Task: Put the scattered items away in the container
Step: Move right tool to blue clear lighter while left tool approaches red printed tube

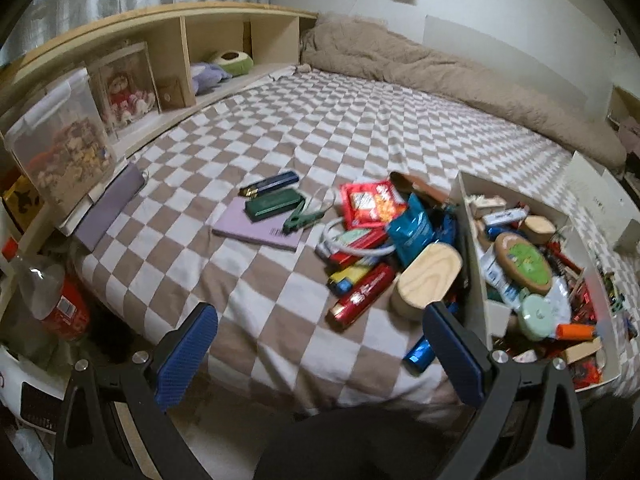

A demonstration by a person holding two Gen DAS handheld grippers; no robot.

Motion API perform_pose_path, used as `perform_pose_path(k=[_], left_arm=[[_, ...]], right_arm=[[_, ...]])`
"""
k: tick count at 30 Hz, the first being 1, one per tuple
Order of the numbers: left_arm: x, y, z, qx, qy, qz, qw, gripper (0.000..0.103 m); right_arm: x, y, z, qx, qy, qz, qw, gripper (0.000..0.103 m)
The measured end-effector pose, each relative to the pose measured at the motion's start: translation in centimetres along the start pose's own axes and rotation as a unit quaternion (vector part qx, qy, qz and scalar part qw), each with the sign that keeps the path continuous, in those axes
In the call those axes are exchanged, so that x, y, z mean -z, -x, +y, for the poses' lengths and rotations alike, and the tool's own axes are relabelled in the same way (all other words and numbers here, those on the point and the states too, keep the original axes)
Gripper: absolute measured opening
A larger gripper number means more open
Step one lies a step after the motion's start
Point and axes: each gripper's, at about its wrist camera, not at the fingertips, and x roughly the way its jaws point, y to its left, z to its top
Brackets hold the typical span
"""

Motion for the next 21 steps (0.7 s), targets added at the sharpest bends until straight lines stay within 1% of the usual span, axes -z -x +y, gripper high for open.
perform_pose_path(k=[7,12,15,18,21], left_arm=[[0.7,-2.1,1.1,-0.021,-0.014,0.023,0.9994,0.103],[0.7,-3.6,1.1,-0.019,-0.024,0.043,0.9986,0.103],[0.5,-4.5,0.8,-0.023,-0.032,0.055,0.9977,0.103],[0.3,-5.9,0.9,-0.008,-0.024,0.085,0.9961,0.103],[0.1,-7.0,0.7,-0.012,-0.037,0.102,0.9940,0.103]], right_arm=[[0.5,-2.1,-1.9,0.008,0.002,0.035,0.999,0.103],[0.7,-3.7,-3.0,-0.003,0.001,0.065,0.998,0.103],[0.7,-4.5,-3.6,0.000,0.010,0.082,0.997,0.103],[0.7,-5.6,-4.2,0.010,0.019,0.106,0.994,0.103],[0.6,-6.3,-4.5,0.015,0.033,0.124,0.992,0.103]])
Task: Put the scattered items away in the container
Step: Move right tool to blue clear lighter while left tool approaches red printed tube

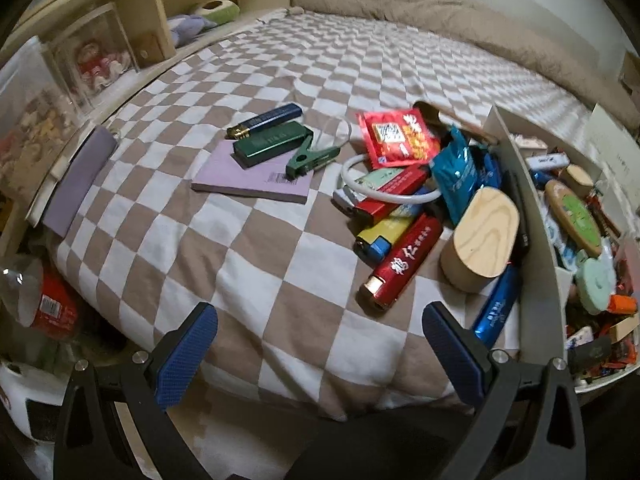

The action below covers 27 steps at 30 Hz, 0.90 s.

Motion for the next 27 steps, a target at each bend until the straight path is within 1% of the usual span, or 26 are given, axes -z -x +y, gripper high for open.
perform_pose_path(k=[2,5,8,12,14,17,21,25,27], left_arm=[[-0.3,-0.6,-0.4,-0.001,-0.015,0.009,0.9998,0.103],[-0.9,-1.4,-1.2,0.004,-0.039,0.024,0.9989,0.103],[-1.3,-2.1,-2.3,0.001,-0.069,0.035,0.9970,0.103],[-1.4,-3.2,-3.6,-0.002,-0.098,0.049,0.9940,0.103],[-1.6,-3.6,-3.6,0.000,-0.096,0.049,0.9942,0.103],[-2.0,-3.9,-3.2,0.004,-0.079,0.051,0.9956,0.103],[-2.5,-3.9,-2.1,-0.016,-0.053,0.041,0.9976,0.103],[-3.1,-4.4,-0.4,-0.021,-0.017,0.040,0.9988,0.103],[-3.3,-4.5,0.4,-0.036,-0.009,0.034,0.9988,0.103]], right_arm=[[-0.3,-0.2,-0.1,0.005,0.011,0.007,1.000,0.103],[-1.0,0.0,-0.8,0.022,0.017,0.005,1.000,0.103],[-1.7,0.0,-2.1,0.034,0.000,0.006,0.999,0.103],[-2.5,-1.0,-3.1,0.021,-0.037,0.010,0.999,0.103],[-3.1,-1.7,-3.0,0.003,-0.047,0.011,0.999,0.103],[-3.7,-2.4,-2.8,-0.022,-0.065,0.009,0.998,0.103],[-4.0,-3.2,-3.0,-0.021,-0.077,0.004,0.997,0.103],[-4.3,-3.4,-3.6,-0.024,-0.093,0.002,0.995,0.103],[-4.5,-3.5,-3.8,-0.020,-0.093,0.003,0.995,0.103]])
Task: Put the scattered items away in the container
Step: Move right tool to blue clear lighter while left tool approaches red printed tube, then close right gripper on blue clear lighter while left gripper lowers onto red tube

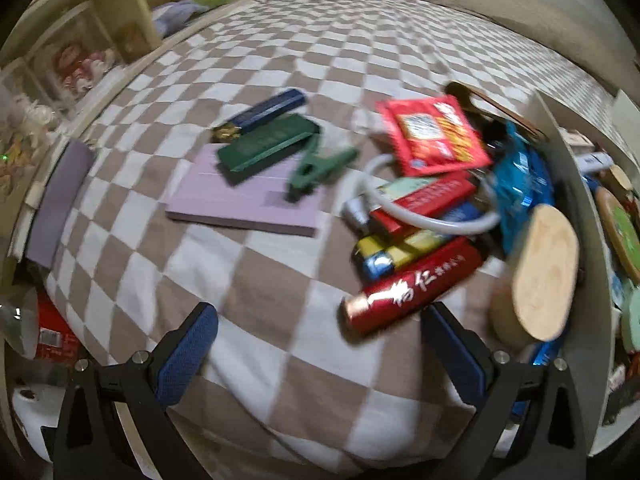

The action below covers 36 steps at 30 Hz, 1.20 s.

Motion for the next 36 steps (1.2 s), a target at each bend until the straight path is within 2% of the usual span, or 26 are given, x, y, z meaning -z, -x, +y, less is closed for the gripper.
perform_pose_path(k=[8,10,14,17,20,24,36], left_arm=[[-0.6,-0.6,1.8,-0.025,0.035,-0.015,0.9990,0.103],[-0.1,-0.2,1.2,-0.032,0.015,-0.035,0.9988,0.103],[0.1,0.3,-0.3,0.014,-0.023,-0.039,0.9989,0.103],[-0.3,0.1,-1.7,0.006,-0.052,-0.037,0.9979,0.103],[-0.9,-0.1,-1.9,0.015,-0.057,-0.028,0.9979,0.103],[-1.8,-0.7,-2.1,0.041,-0.035,-0.001,0.9986,0.103],[-2.7,-1.5,-2.5,0.030,0.019,0.027,0.9990,0.103]], right_arm=[[-0.5,-0.6,-0.3,0.016,-0.006,-0.001,1.000,0.103],[-0.5,-0.9,0.1,0.027,0.003,-0.002,1.000,0.103],[-0.4,-1.0,0.3,0.038,0.011,-0.008,0.999,0.103],[-0.3,-1.0,0.2,0.034,0.008,-0.007,0.999,0.103],[-0.2,-1.1,0.3,0.036,0.011,-0.007,0.999,0.103],[0.0,-1.0,0.3,0.034,0.014,-0.013,0.999,0.103],[0.8,-1.0,0.7,0.036,0.046,-0.019,0.998,0.103]])
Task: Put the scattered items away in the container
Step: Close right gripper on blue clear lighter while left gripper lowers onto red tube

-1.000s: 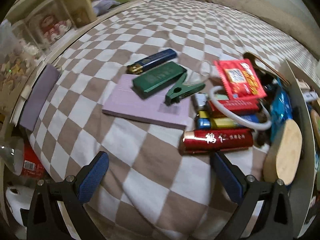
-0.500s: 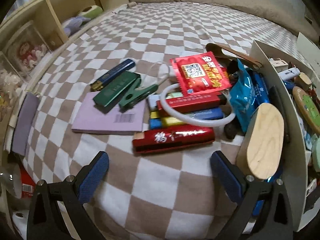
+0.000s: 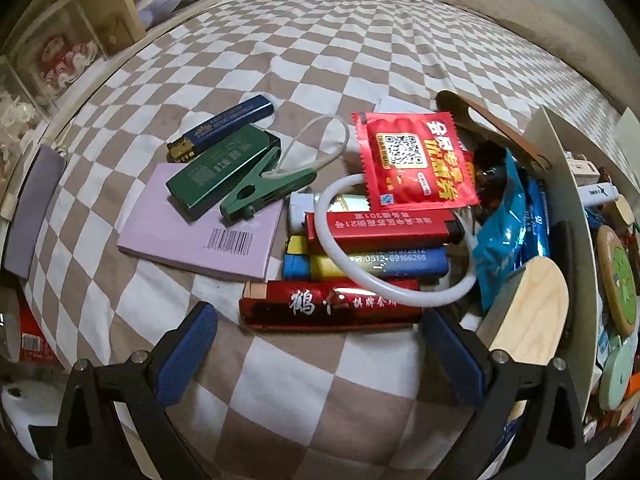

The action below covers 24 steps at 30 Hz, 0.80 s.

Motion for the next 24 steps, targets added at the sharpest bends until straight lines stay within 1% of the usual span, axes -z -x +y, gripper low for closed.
perform_pose_path(k=[7,17,19,20,21,24], left_arm=[[-0.1,-0.2,0.3,0.006,0.003,0.003,1.0000,0.103],[0.3,0.1,0.2,0.013,0.006,-0.006,0.9999,0.103],[0.4,0.1,0.1,0.015,0.008,-0.008,0.9998,0.103],[0.5,0.2,0.2,0.018,0.009,-0.009,0.9998,0.103],[0.5,0.3,0.2,0.020,0.011,-0.010,0.9997,0.103],[0.8,0.6,0.3,0.022,0.016,-0.016,0.9995,0.100]], right_arm=[[0.1,-0.2,-0.2,-0.009,-0.008,0.004,1.000,0.103],[0.5,0.5,-0.3,-0.008,-0.024,-0.019,1.000,0.103],[0.8,0.8,-0.2,-0.002,-0.024,-0.028,0.999,0.098],[0.8,1.1,-0.2,-0.003,-0.024,-0.033,0.999,0.094],[0.9,1.3,-0.2,-0.004,-0.026,-0.039,0.999,0.087],[1.0,1.4,-0.6,-0.007,-0.034,-0.044,0.998,0.087]])
